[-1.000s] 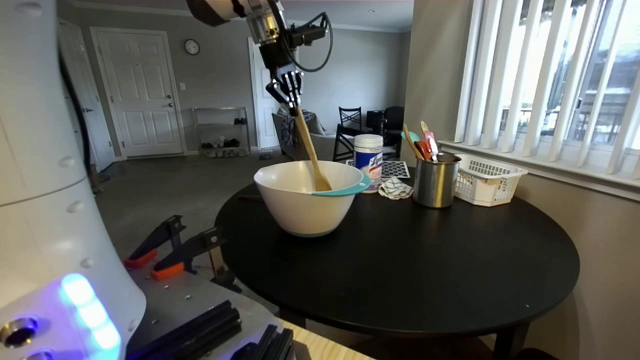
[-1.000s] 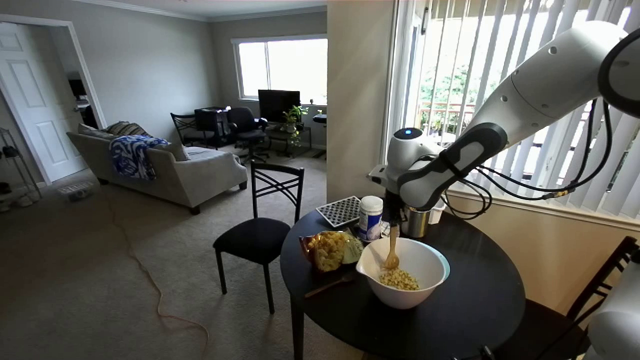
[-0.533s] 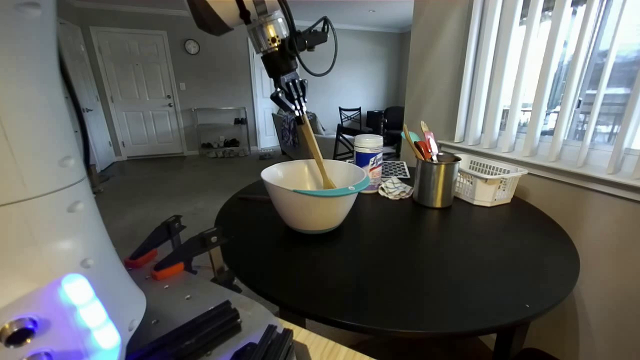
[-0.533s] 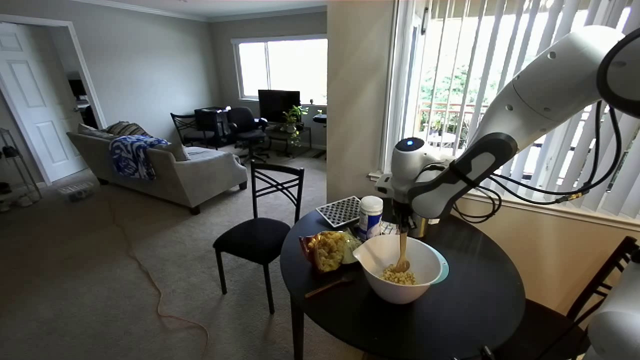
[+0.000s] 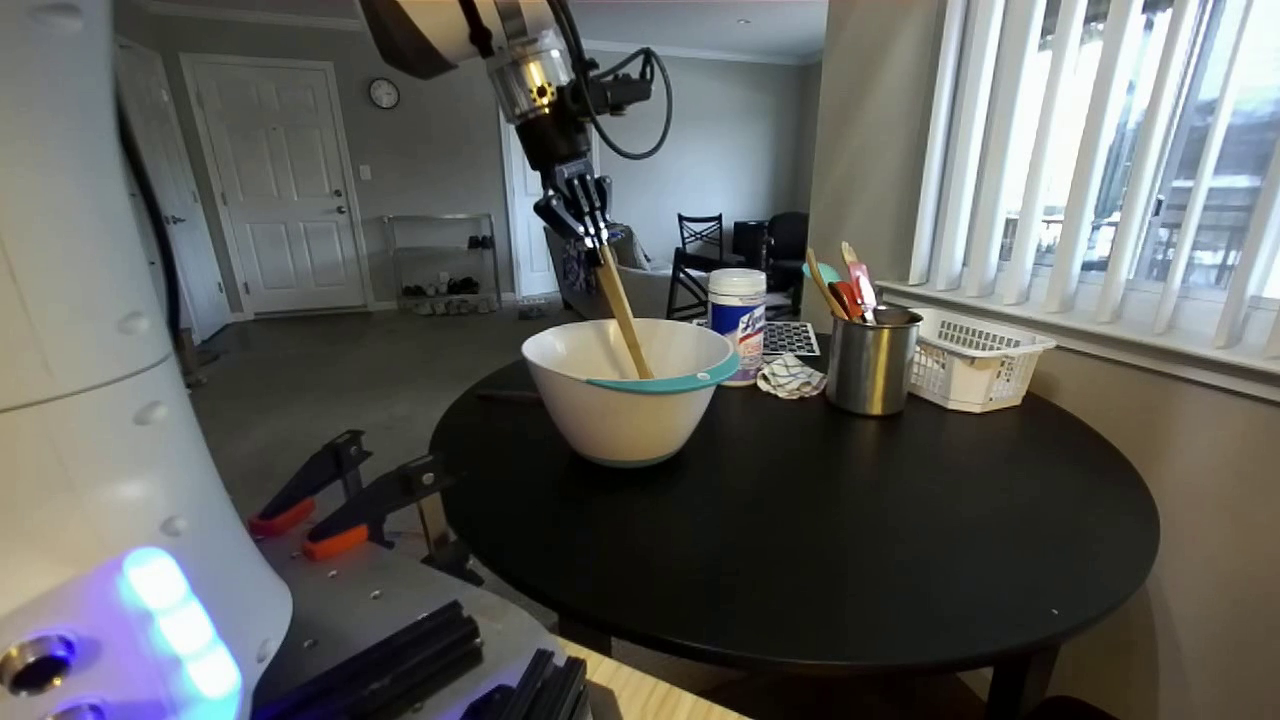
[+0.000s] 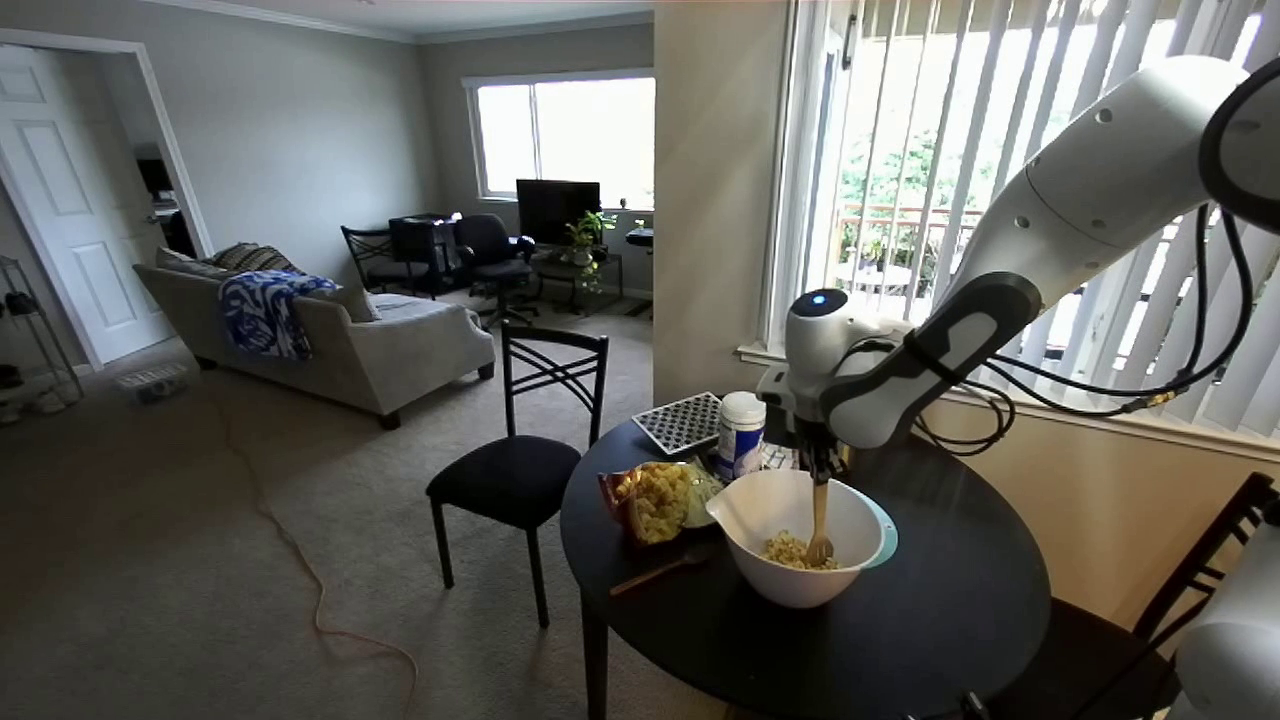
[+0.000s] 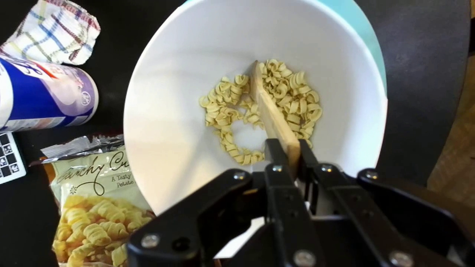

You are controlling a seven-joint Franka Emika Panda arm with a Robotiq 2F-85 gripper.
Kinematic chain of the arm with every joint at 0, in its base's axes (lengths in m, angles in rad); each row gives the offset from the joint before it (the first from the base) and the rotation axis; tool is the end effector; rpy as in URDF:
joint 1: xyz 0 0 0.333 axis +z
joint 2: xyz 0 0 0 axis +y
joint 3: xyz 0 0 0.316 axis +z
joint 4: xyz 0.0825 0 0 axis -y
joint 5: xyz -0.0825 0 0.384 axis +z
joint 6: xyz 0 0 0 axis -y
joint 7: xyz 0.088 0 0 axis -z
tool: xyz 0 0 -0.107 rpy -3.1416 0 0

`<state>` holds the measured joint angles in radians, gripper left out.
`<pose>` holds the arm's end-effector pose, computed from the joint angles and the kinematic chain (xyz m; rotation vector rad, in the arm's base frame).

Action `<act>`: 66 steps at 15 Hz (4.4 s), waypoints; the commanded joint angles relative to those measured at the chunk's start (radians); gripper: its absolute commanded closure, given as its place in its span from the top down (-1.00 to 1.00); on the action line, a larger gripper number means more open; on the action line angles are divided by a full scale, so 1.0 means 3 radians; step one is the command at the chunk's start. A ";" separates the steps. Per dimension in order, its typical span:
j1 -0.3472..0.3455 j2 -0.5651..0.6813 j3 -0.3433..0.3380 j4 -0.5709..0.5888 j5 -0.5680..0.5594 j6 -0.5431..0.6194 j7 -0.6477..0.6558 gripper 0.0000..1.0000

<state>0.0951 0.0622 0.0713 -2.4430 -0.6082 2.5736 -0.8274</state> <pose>0.4809 0.0906 0.2811 2.0495 1.9088 -0.0652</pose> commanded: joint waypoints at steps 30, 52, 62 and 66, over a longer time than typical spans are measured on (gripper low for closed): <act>0.0036 -0.0017 0.0171 0.0153 0.2634 -0.0199 -0.1311 -0.88; -0.0116 0.0426 0.0251 0.0455 0.2679 0.0422 -0.0959 -0.88; -0.0302 0.0410 0.0237 0.0437 0.2649 0.0695 -0.0897 -0.88; -0.0241 0.0398 0.0104 0.0367 0.2270 0.0786 -0.0544 -0.88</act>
<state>0.0150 0.1875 0.1224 -2.3097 0.1563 2.7629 -1.0793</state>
